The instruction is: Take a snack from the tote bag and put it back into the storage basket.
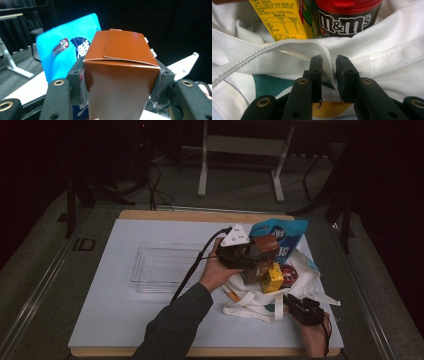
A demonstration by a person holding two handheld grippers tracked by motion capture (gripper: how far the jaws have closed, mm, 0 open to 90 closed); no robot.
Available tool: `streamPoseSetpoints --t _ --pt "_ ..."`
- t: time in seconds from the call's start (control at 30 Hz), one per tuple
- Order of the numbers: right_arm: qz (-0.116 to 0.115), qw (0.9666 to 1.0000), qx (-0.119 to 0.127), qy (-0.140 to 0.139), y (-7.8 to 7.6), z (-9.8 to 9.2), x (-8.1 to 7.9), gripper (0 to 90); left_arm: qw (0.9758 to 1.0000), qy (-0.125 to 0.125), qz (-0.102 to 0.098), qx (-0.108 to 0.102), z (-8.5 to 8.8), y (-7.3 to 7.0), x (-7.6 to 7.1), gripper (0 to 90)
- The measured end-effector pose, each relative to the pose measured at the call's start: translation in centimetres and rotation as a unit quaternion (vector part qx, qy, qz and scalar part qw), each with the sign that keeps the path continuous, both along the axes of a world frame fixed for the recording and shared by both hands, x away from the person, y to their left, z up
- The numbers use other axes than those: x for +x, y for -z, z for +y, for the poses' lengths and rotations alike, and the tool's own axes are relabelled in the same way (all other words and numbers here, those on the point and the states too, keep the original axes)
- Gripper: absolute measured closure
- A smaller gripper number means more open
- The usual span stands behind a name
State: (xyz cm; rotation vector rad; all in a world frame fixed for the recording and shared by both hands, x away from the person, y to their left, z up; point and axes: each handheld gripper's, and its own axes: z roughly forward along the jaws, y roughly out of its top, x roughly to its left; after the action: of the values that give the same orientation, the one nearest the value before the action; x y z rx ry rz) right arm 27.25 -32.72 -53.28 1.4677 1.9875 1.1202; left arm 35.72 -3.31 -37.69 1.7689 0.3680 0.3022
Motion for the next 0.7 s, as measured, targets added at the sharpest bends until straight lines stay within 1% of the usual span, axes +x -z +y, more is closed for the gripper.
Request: streamPoseSetpoints --t 0.13,0.23,0.43,0.53,0.7 --pt "0.000 1.0000 0.000 -0.001 0.0 0.0 0.0 75.0 1.0000 -0.001 0.002 -0.008 0.5 -0.6 0.0 43.1" --pt "0.000 1.0000 0.000 0.000 0.0 0.0 0.0 75.0 0.9999 0.005 0.008 -0.012 1.0 -1.0 -0.1 43.1" --pt "-0.001 1.0000 0.000 0.000 0.0 0.0 0.0 75.0 0.9997 0.014 0.015 -0.010 1.7 -1.6 -0.3 43.1" --pt "-0.001 1.0000 0.001 0.000 0.0 0.0 0.0 75.0 0.9997 0.014 0.018 -0.011 2.1 -1.9 -0.3 43.1" --pt "-0.001 1.0000 0.001 0.000 0.0 0.0 0.0 75.0 0.9996 0.015 0.023 -0.007 2.9 -2.2 -0.4 43.1"
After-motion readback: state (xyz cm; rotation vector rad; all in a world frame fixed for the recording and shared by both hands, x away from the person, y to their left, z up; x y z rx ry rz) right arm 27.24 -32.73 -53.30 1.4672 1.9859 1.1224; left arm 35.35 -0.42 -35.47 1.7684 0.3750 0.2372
